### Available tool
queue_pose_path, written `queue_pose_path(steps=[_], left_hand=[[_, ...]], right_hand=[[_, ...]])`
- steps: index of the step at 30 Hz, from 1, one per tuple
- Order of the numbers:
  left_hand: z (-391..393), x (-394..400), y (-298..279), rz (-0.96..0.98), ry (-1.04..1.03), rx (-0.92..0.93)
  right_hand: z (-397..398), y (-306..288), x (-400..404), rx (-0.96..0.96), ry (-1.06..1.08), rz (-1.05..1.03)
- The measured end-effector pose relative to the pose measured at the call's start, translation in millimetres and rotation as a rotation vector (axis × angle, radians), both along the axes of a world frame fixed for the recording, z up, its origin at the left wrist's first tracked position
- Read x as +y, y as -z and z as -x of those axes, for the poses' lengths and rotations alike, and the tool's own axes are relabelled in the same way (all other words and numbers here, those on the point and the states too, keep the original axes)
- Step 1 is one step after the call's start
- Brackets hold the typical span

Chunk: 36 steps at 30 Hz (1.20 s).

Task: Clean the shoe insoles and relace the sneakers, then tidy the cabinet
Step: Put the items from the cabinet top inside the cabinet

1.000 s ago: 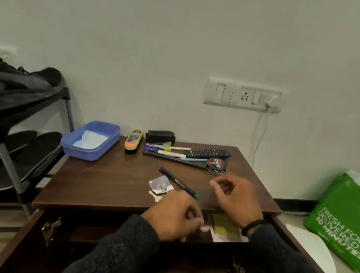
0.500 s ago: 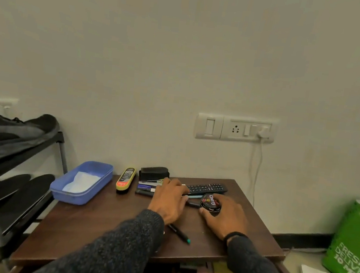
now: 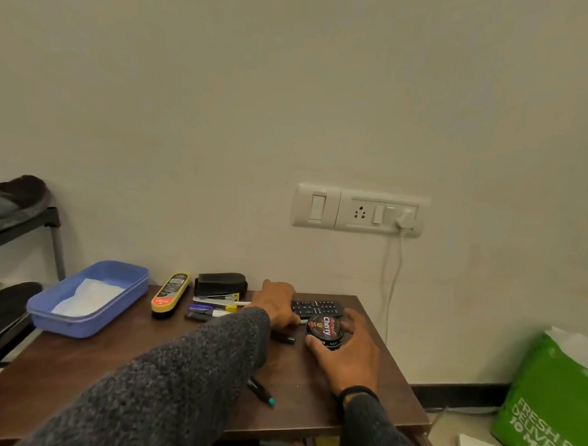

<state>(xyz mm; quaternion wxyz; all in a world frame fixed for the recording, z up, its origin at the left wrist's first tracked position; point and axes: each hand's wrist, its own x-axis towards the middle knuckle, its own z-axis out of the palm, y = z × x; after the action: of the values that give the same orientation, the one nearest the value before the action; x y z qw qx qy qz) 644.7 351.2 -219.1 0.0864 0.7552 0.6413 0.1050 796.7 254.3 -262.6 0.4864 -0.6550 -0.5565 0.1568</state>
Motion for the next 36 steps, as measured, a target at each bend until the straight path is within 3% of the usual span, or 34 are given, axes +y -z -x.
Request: queue_pose_path(steps=[9, 15, 18, 22, 28, 32, 36], left_hand=[[31.3, -49.3, 5.0, -0.345, 0.115, -0.304], [58.3, -169.5, -0.5, -0.429, 0.087, -0.726], [62.9, -235.7, 4.9, -0.330, 0.049, -0.933], [67.9, -309.4, 47.2, -0.058, -0.035, -1.218], [88.9, -384.2, 128.1, 0.374, -0.325, -1.379], [89.4, -398.1, 150.2, 0.388, -0.610, -1.545], [94.4, -353.0, 169.3, 0.351, -0.806, -1.590]], right_hand=[[-3.3, 1.8, 2.7, 0.052, 0.051, -0.143], [4.1, -9.1, -20.8, -0.045, -0.008, -0.258], [10.4, -7.7, -51.5, -0.055, -0.049, -0.298], [19.2, 10.6, -109.6, -0.129, -0.178, -0.381], [28.7, 57.7, -168.4, -0.371, -0.423, -0.501], [35.3, 81.8, -175.0, -0.515, -0.566, -0.558], [49.4, 108.4, -161.6, -0.592, -0.610, -0.349]])
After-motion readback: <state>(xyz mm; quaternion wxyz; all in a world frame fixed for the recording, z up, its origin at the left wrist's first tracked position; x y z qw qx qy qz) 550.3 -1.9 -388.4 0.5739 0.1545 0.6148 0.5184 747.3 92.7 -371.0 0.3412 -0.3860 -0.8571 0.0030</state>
